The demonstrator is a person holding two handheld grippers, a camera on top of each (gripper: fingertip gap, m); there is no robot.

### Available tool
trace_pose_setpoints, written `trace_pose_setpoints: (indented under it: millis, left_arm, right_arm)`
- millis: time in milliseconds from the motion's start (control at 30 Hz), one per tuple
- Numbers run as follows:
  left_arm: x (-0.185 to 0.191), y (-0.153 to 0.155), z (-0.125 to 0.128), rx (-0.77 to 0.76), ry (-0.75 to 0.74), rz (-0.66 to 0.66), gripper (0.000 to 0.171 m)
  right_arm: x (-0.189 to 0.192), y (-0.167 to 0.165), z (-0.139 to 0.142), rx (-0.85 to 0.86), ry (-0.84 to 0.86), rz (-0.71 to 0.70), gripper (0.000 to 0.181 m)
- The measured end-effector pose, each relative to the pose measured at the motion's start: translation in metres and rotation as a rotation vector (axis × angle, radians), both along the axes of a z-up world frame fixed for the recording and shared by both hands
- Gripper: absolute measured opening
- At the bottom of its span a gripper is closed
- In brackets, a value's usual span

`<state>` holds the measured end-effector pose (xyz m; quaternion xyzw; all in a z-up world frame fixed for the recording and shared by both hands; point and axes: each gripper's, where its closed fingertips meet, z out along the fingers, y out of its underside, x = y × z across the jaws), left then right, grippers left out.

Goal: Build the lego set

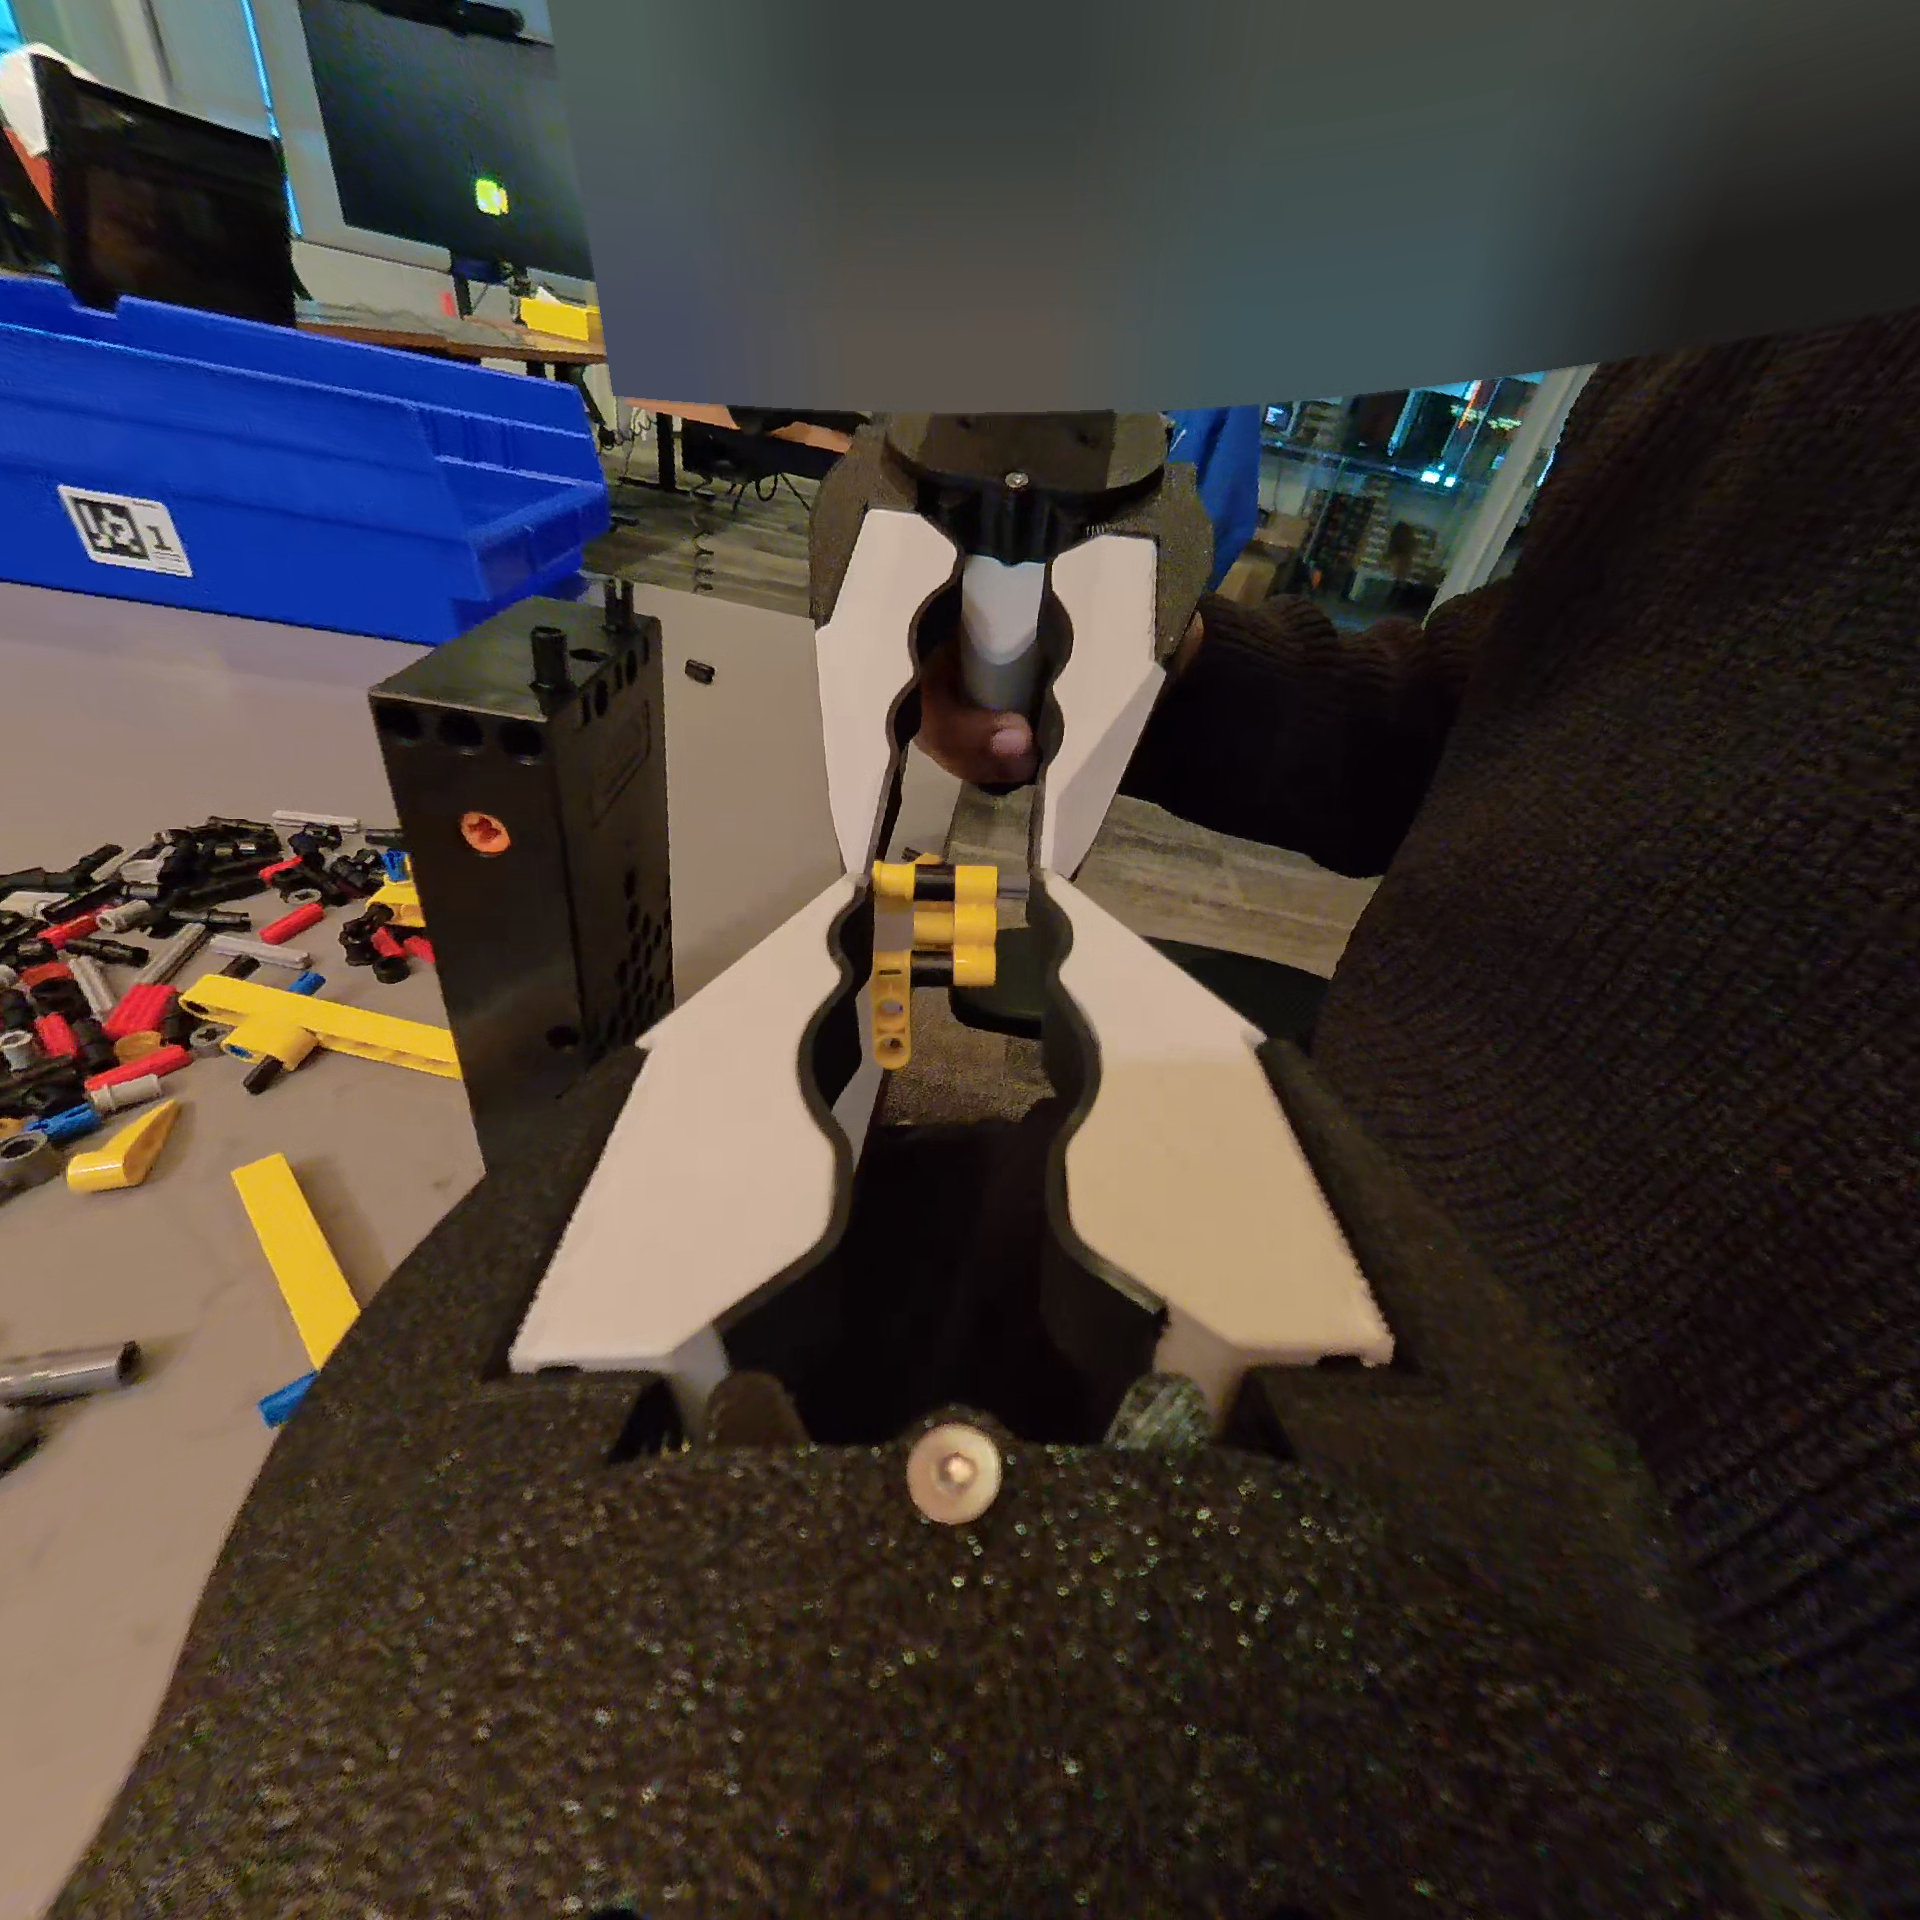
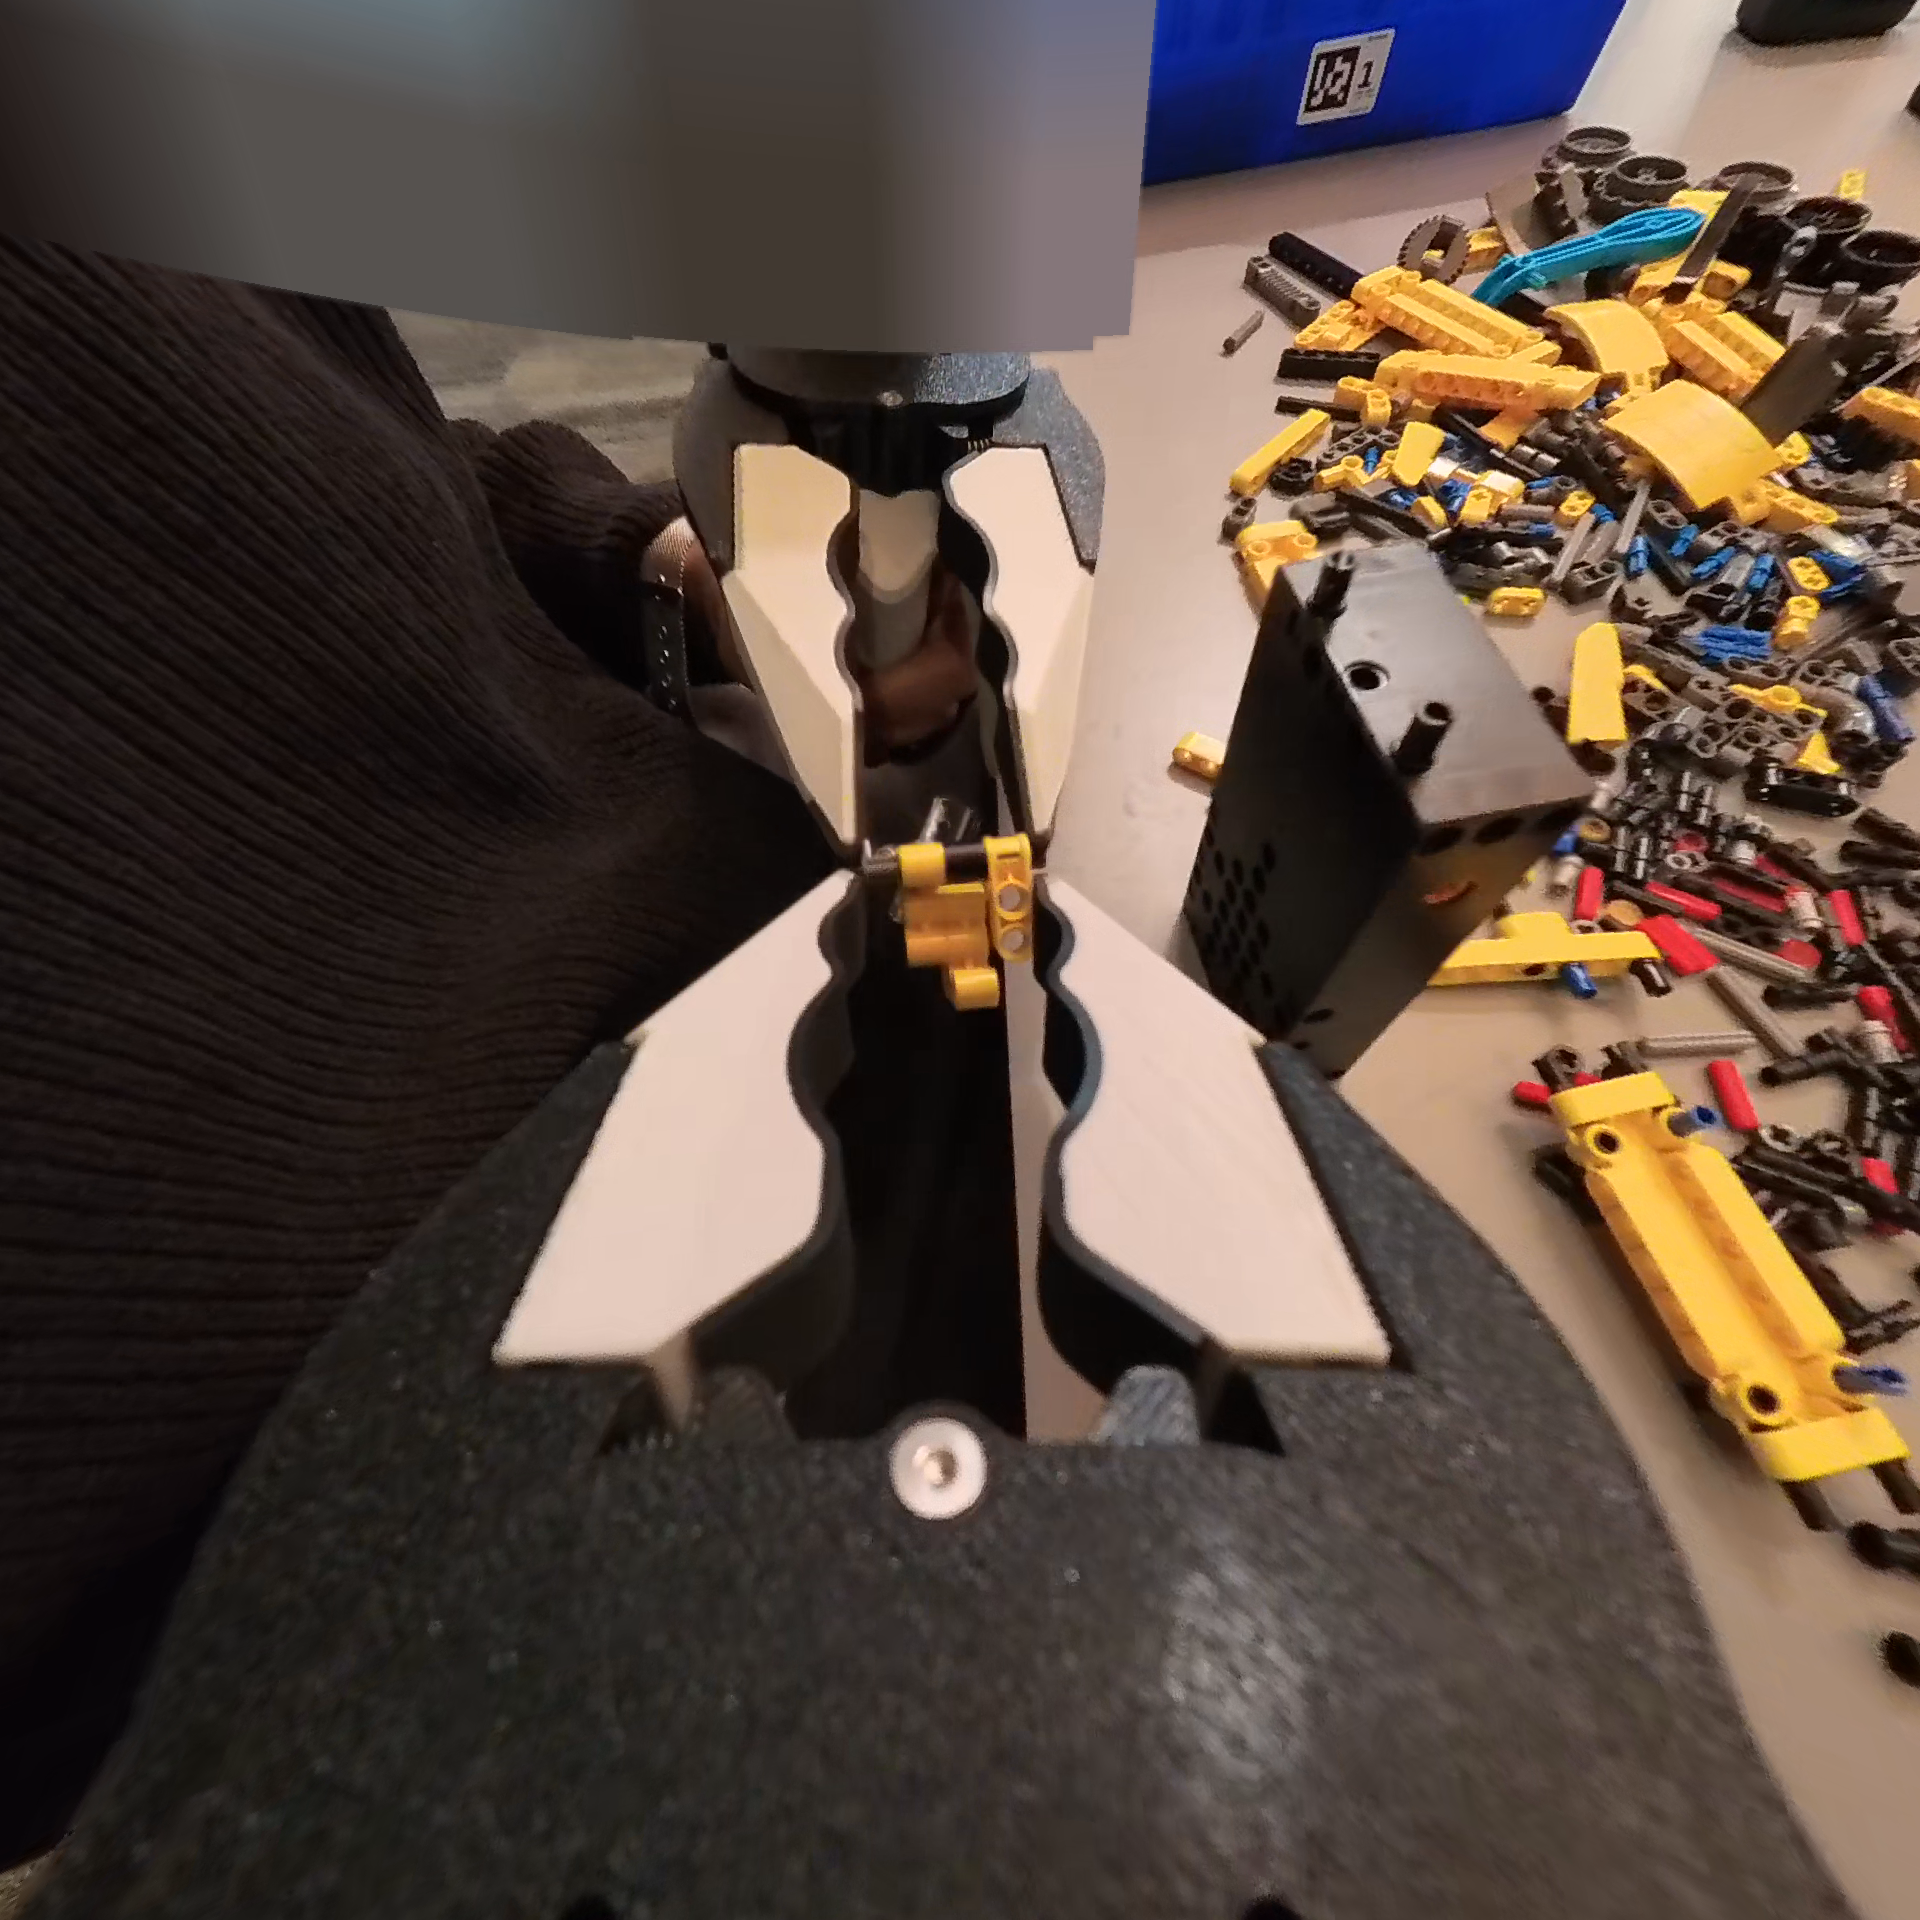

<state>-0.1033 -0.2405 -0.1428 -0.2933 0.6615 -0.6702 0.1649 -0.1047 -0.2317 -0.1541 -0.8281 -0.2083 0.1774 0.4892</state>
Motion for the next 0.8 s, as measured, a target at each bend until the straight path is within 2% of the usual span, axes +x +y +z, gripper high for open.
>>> trace_pose_setpoints:
  millis: [300,800]
  left_arm:
    - [-0.0008,-0.0013,0.0044,0.000,-0.025,0.001,0.029]
    - [0.0023,-0.0050,-0.0009,0.033,-0.020,0.040,0.022]
  right_arm:
    - [-0.0011,-0.0014,0.0043,-0.008,0.068,0.033,0.031]
    - [0.0012,-0.0048,-0.0016,-0.031,-0.026,0.021,0.022]
